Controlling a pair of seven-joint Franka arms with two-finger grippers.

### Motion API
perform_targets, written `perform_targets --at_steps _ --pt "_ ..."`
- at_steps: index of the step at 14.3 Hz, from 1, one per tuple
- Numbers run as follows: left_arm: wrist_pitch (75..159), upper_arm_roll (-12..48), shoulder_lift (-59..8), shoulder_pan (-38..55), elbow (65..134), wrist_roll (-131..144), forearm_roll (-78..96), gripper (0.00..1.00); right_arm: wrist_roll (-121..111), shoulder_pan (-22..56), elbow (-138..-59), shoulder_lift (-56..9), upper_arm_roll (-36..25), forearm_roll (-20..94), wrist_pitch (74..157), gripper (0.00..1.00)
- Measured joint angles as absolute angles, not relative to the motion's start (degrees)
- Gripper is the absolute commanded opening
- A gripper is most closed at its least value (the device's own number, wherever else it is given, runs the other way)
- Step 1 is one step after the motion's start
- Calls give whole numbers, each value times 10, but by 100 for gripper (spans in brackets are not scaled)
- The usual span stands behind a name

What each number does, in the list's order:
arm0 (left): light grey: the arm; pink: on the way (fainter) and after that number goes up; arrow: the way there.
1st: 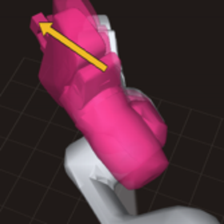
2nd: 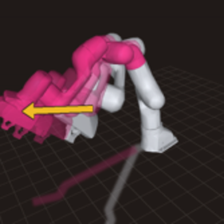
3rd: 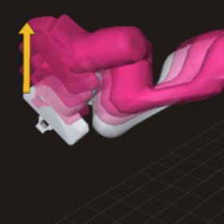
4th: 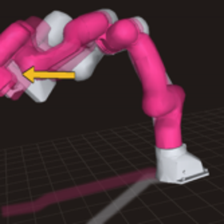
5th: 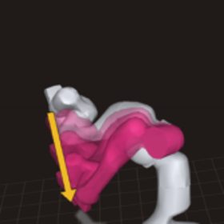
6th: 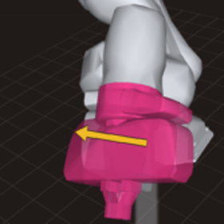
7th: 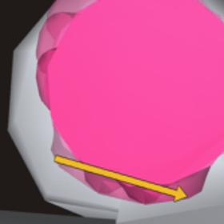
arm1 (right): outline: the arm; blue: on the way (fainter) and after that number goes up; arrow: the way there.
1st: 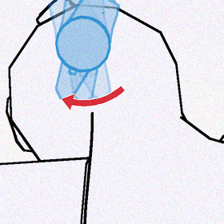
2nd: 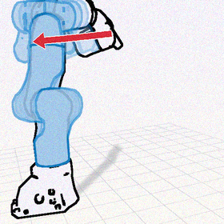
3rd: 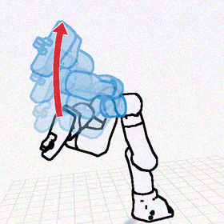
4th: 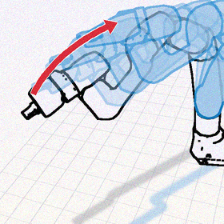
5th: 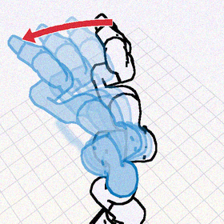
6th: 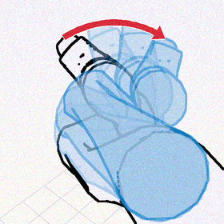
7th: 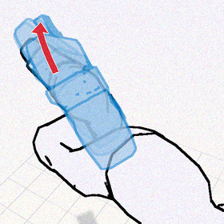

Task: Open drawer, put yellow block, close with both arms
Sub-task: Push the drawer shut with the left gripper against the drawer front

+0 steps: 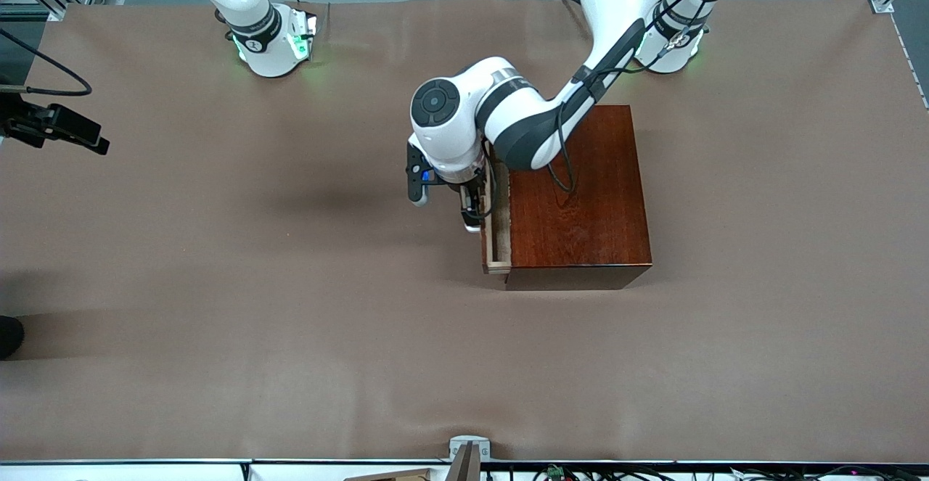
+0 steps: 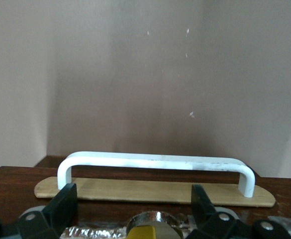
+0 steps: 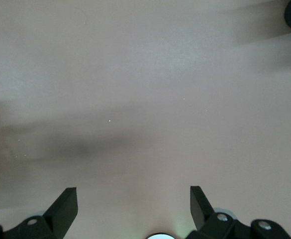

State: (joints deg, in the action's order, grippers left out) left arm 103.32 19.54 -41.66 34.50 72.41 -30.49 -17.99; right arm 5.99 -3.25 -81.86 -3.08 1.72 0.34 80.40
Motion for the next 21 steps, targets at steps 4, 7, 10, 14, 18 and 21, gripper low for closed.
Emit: perform_targets --at_steps 4,7,10,14,18,21 --pt "987 184 -415 345 724 -305 -180 100 60 -33 -818 -31 15 3 805 100" --pt "970 179 -413 345 724 -305 -181 100 60 -33 -818 -31 15 -1 804 100" --pt "967 178 -413 345 724 -305 -183 100 60 -33 -819 -31 15 -1 803 100" --pt "964 178 -413 347 722 -305 -185 100 61 -33 -822 -32 16 -2 801 100" --pt "1014 179 -413 347 724 -264 -185 100 62 -21 -823 -35 24 -1 802 100" --pt "1055 181 -402 350 721 -149 -185 100 64 -17 -824 -36 25 -1 803 100"
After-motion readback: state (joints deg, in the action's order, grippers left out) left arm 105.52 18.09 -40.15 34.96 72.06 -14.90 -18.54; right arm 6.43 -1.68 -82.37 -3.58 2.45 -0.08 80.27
